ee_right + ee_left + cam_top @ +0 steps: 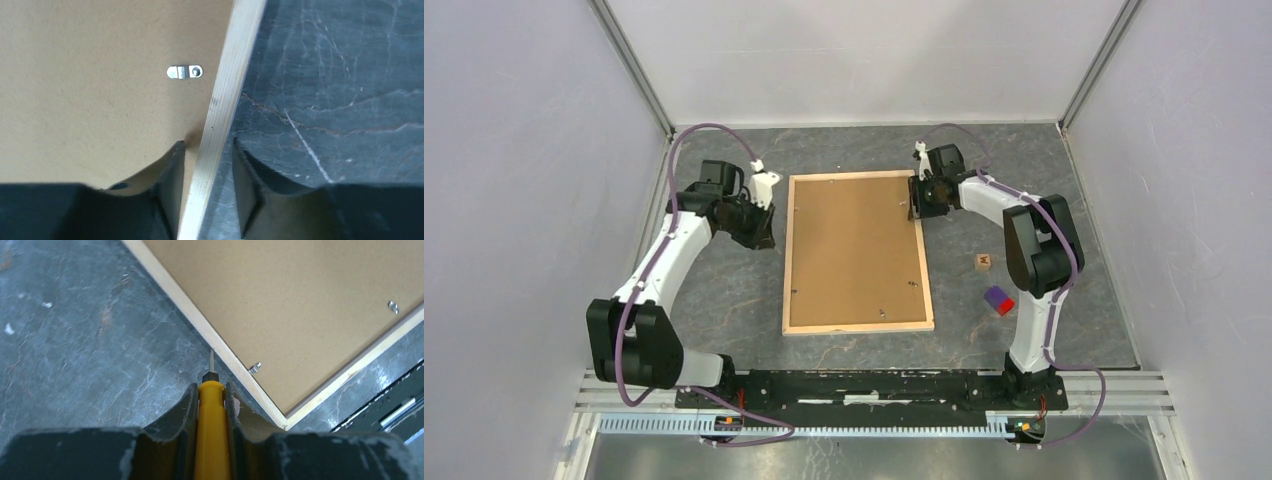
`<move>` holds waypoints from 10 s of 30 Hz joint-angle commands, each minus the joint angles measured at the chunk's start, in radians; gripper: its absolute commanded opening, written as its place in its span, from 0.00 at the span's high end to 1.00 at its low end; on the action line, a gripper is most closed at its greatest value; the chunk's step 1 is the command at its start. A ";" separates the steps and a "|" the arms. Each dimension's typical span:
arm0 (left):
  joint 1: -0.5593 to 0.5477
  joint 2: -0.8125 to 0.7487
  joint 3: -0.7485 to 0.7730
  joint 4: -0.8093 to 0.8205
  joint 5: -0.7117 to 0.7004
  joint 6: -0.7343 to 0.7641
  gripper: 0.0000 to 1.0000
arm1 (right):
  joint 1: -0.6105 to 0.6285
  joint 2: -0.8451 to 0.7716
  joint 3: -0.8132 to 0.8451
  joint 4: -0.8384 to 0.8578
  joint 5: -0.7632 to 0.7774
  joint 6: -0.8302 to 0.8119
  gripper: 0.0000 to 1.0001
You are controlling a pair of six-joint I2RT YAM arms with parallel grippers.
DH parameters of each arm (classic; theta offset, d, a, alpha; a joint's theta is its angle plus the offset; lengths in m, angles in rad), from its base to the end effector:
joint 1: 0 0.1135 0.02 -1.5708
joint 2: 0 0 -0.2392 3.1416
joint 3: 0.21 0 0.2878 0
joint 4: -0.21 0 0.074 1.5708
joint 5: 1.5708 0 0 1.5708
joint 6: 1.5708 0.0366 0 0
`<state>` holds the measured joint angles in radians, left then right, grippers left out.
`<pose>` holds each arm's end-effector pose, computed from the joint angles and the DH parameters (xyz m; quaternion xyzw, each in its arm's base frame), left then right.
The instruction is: Take the photo out of the frame
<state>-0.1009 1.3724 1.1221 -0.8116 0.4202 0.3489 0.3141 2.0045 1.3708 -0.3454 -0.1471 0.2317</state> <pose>0.3097 -0.0464 0.2426 0.2623 0.9110 -0.1698 0.2693 0.4209 0.1424 0.1208 -0.0607 0.9523 0.1461 0.2611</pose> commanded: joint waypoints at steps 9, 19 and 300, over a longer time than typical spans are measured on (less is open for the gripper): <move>-0.166 -0.084 -0.116 -0.122 0.059 0.307 0.98 | 0.019 -0.227 -0.178 -0.025 -0.181 -0.298 0.27; -0.293 -0.132 -0.202 -0.103 -0.028 0.329 0.98 | 0.019 -0.399 -0.468 0.036 -0.285 -0.255 0.29; -0.151 0.653 0.579 -0.138 -0.164 0.005 0.98 | 0.046 -0.231 -0.447 0.038 -0.241 -0.154 1.00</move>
<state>-0.2344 2.0277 1.7126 -0.9150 0.1471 0.4084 0.3431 1.7325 0.9600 -0.3008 -0.3885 0.1154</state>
